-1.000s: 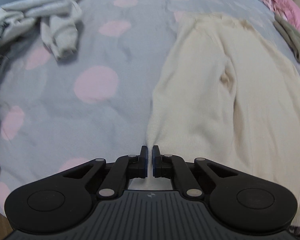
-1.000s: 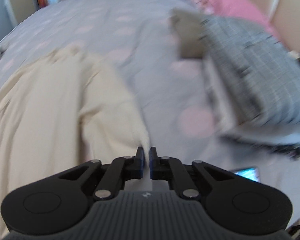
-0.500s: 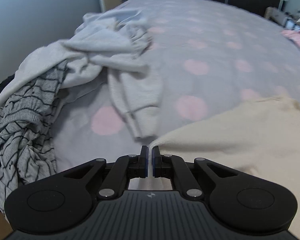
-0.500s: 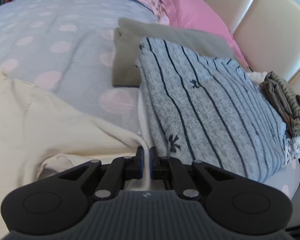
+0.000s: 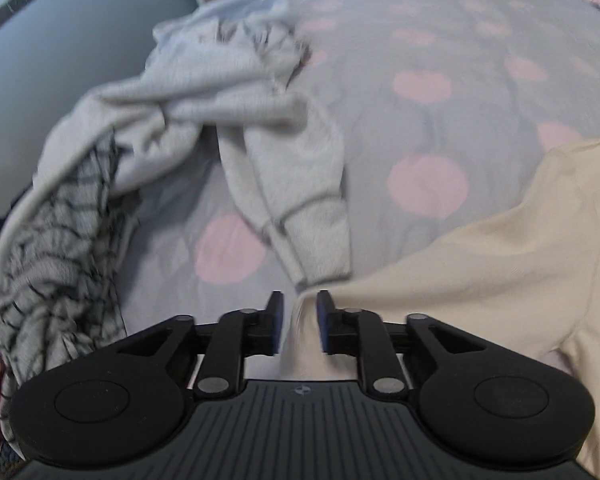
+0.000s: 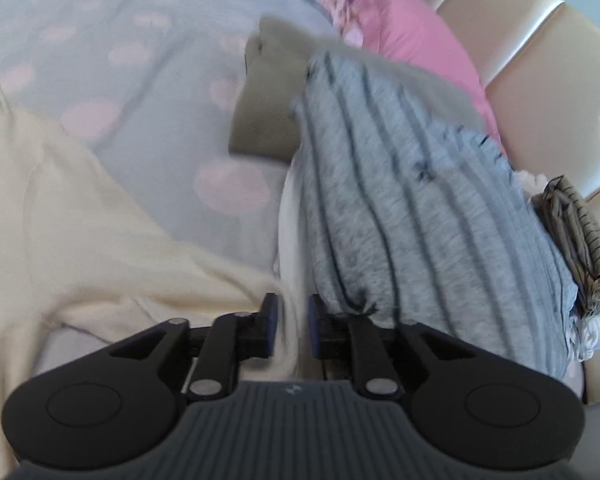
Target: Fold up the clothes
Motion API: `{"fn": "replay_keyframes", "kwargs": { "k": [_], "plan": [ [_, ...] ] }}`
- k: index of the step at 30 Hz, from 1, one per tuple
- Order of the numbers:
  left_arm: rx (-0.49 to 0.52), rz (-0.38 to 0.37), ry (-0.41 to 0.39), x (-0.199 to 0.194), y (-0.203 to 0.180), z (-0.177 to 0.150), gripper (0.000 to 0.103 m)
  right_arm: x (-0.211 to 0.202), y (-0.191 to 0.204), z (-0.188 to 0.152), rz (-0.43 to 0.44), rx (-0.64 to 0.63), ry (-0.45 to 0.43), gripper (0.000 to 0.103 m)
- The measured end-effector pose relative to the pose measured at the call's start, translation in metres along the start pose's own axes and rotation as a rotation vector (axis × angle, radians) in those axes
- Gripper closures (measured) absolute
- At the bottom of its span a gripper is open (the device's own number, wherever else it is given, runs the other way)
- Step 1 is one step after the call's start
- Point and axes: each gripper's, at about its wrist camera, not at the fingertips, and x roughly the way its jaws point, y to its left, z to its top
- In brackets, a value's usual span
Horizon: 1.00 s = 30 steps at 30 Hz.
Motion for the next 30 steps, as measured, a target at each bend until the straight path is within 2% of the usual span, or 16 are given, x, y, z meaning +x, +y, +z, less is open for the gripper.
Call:
{"fn": "replay_keyframes", "kwargs": {
  "k": [1, 4, 8, 10, 14, 17, 19, 25, 28, 30],
  "plan": [
    [-0.001, -0.017, -0.017, -0.006, -0.001, 0.002, 0.08, -0.008, -0.002, 0.002, 0.013, 0.005, -0.024, 0.075],
    [-0.004, -0.078, -0.044, -0.019, -0.008, 0.012, 0.08, -0.026, -0.002, 0.01, 0.053, -0.002, -0.094, 0.07],
    [0.027, -0.161, -0.082, -0.021, -0.029, 0.033, 0.079, -0.008, 0.014, 0.029, 0.169, 0.021, -0.082, 0.07],
    [0.041, -0.201, -0.11, -0.016, -0.043, 0.042, 0.074, 0.001, 0.022, 0.039, 0.227, 0.032, -0.076, 0.07],
    [0.07, -0.291, -0.124, 0.002, -0.074, 0.058, 0.072, 0.019, 0.039, 0.057, 0.339, 0.055, -0.065, 0.071],
    [0.072, -0.35, -0.129, 0.019, -0.096, 0.067, 0.072, 0.04, 0.052, 0.064, 0.376, 0.067, -0.065, 0.071],
    [0.066, -0.384, -0.117, 0.031, -0.111, 0.072, 0.068, 0.056, 0.058, 0.069, 0.406, 0.086, -0.053, 0.07],
    [0.079, -0.423, -0.063, 0.067, -0.145, 0.076, 0.066, 0.09, 0.067, 0.076, 0.484, 0.104, -0.034, 0.07],
    [0.062, -0.425, -0.087, 0.072, -0.151, 0.074, 0.066, 0.101, 0.077, 0.072, 0.549, 0.095, -0.004, 0.071],
    [0.058, -0.424, -0.098, 0.072, -0.151, 0.073, 0.066, 0.101, 0.087, 0.066, 0.529, 0.06, -0.024, 0.071]
  ]
}}
